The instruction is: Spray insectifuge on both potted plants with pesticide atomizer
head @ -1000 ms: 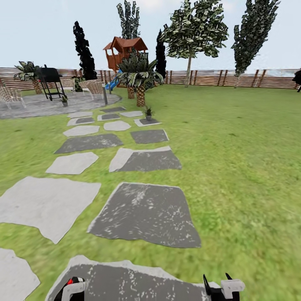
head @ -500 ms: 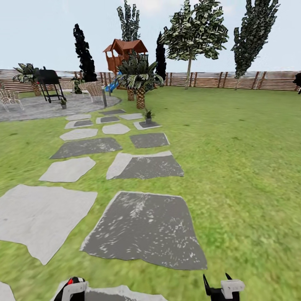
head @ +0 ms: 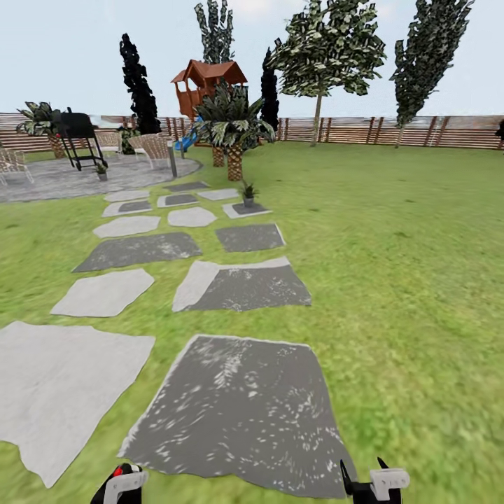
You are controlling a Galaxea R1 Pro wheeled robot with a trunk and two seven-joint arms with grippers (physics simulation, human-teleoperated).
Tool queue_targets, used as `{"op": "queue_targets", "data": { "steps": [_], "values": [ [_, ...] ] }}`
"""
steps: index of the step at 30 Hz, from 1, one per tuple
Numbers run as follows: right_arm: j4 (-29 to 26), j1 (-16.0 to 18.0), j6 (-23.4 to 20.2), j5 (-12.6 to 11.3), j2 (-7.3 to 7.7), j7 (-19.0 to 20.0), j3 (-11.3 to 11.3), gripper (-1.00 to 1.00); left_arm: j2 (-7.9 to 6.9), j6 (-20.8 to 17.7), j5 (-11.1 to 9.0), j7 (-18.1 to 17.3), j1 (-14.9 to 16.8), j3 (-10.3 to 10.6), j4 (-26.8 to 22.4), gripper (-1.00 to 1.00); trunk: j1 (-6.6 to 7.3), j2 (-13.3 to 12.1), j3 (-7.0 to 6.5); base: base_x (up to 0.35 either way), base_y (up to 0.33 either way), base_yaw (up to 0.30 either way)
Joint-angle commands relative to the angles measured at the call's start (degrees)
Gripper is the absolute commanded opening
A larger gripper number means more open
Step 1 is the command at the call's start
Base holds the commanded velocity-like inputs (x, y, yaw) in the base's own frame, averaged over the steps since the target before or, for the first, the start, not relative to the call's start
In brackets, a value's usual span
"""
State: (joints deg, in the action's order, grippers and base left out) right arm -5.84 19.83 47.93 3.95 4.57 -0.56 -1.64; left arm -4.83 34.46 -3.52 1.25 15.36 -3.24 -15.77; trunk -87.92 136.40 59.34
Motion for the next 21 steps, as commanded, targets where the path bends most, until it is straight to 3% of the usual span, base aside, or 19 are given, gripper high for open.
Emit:
{"op": "queue_targets", "data": {
  "steps": [1,21],
  "values": [
    [0.0,0.0,0.1,0.4,0.00,-0.1,-0.2,1.00,0.00,0.2,-0.3,0.0,0.0,0.1,0.0,-1.00,-0.02,0.0,0.05,0.338,0.000,0.000],
    [0.0,0.0,0.1,0.4,0.00,-0.1,-0.2,1.00,0.00,0.2,-0.3,0.0,0.0,0.1,0.0,-1.00,-0.02,0.0,0.05,0.338,0.000,0.000]
  ]
}}
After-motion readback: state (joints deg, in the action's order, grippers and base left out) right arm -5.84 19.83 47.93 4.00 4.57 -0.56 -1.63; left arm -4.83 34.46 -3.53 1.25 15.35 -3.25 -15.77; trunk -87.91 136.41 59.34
